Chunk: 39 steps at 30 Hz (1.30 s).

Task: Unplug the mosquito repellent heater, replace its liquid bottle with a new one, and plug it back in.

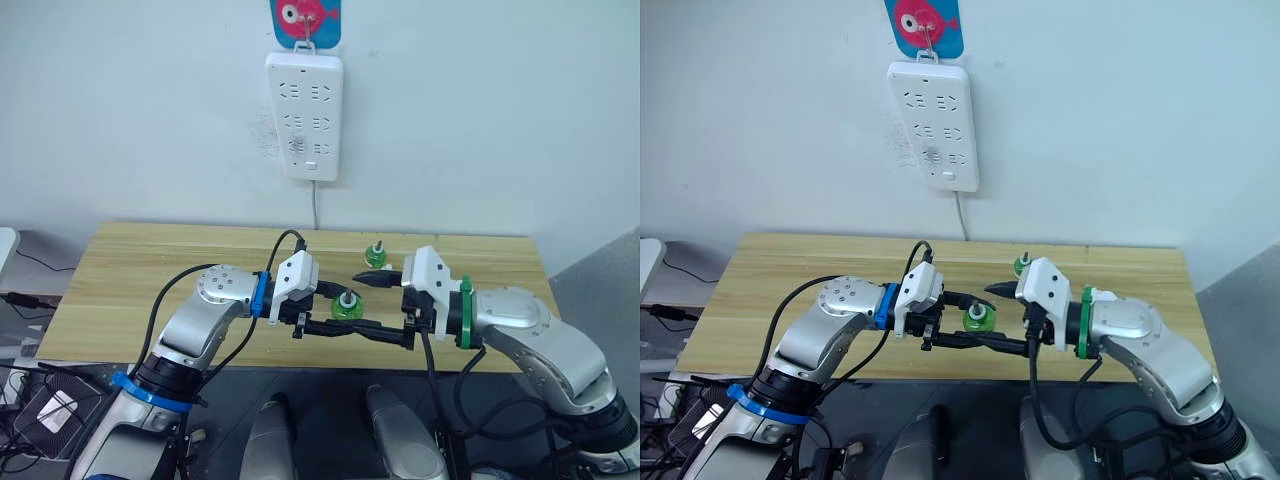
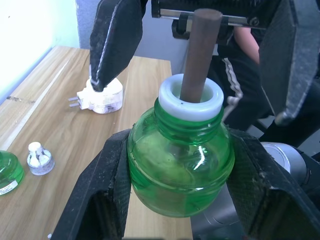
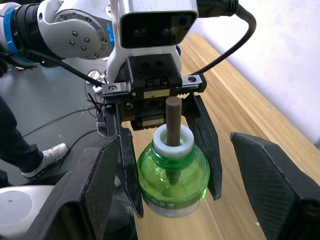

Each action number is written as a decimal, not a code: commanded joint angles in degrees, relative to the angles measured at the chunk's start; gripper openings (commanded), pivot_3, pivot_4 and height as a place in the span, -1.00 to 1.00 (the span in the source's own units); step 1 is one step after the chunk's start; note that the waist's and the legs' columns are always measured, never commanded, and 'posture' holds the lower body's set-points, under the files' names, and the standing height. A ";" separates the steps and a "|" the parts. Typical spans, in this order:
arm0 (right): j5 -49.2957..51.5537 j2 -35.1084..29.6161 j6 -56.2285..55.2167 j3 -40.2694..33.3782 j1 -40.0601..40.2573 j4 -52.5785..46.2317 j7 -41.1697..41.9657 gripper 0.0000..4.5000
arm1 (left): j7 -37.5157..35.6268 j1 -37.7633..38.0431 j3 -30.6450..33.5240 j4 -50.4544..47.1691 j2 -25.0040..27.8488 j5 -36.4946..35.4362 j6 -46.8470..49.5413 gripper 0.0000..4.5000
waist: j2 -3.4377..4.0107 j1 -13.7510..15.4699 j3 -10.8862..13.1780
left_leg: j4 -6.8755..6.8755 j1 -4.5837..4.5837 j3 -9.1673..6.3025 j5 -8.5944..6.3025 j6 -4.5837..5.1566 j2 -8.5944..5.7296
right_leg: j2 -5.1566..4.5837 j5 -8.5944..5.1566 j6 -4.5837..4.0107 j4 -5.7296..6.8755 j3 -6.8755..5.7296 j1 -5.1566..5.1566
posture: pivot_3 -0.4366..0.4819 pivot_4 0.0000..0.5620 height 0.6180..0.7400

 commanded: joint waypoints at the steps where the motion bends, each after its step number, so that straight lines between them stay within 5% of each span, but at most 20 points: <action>1: -1.07 -0.17 -1.81 0.47 0.05 -0.37 1.25 0.20 | 0.20 -1.16 0.82 -1.70 -0.69 -1.17 0.00 0.02 | 0.00 -0.01 -0.13 | 0.02 0.00 0.00 0.00 0.00 0.00 | 0.00 0.02 0.02 -0.01 0.00 0.01 | -0.62 -0.28 1.00; 6: -2.22 -0.09 -2.66 1.14 0.03 0.37 2.24 -0.61 | 0.95 -1.51 1.15 -1.93 -1.28 -1.38 0.55 0.02 | 0.00 -0.02 -0.63 | 0.03 0.01 0.00 0.00 0.00 0.00 | 0.00 0.04 0.04 0.00 0.00 0.03 | -0.60 -0.29 1.00; 7: -2.37 -0.04 -2.80 1.24 0.03 0.44 2.44 -0.64 | 1.15 -1.52 1.24 -2.00 -1.43 -1.39 0.68 0.02 | 0.01 -0.02 -0.74 | 0.02 0.01 -0.01 0.00 0.00 0.00 | 0.01 0.04 0.04 0.00 -0.01 0.03 | -0.59 -0.29 1.00; 18: -1.57 0.59 -2.62 -0.21 -1.14 1.25 3.19 -0.64 | 5.07 -0.99 1.87 -0.98 -2.98 0.13 0.78 0.02 | 0.04 0.00 -1.06 | 0.09 0.04 -0.03 0.01 0.01 0.00 | 0.02 0.04 0.04 0.07 0.00 0.07 | -0.59 -0.29 1.00; 24: 0.33 0.59 -2.05 -3.14 -1.48 1.16 2.99 -0.64 | 6.37 -0.58 2.05 0.88 -2.79 1.24 -0.56 0.89 | 0.04 0.00 -1.06 | 0.08 0.07 -0.04 0.00 0.01 0.00 | 0.02 0.05 0.04 0.16 -0.01 0.07 | -0.60 -0.29 1.00; 32: 15.71 3.34 9.66 -16.22 -2.78 1.84 -3.76 -0.64 | 12.10 3.87 8.78 -2.63 -4.35 -10.09 16.48 1.00 | 0.04 -0.38 -1.07 | 0.12 0.09 -0.10 0.01 0.01 0.00 | 0.02 0.05 0.04 0.36 -0.03 0.07 | -0.62 -0.28 1.00; 39: 35.73 15.37 18.72 -28.54 -1.11 5.98 -24.52 -0.64 | 29.42 8.33 21.59 -10.47 -16.96 -34.13 33.50 1.00 | 0.03 -0.69 -1.20 | 0.16 0.08 -0.13 0.01 0.01 -0.01 | 0.01 0.11 -0.05 0.42 -0.05 0.09 | -0.60 -0.27 1.00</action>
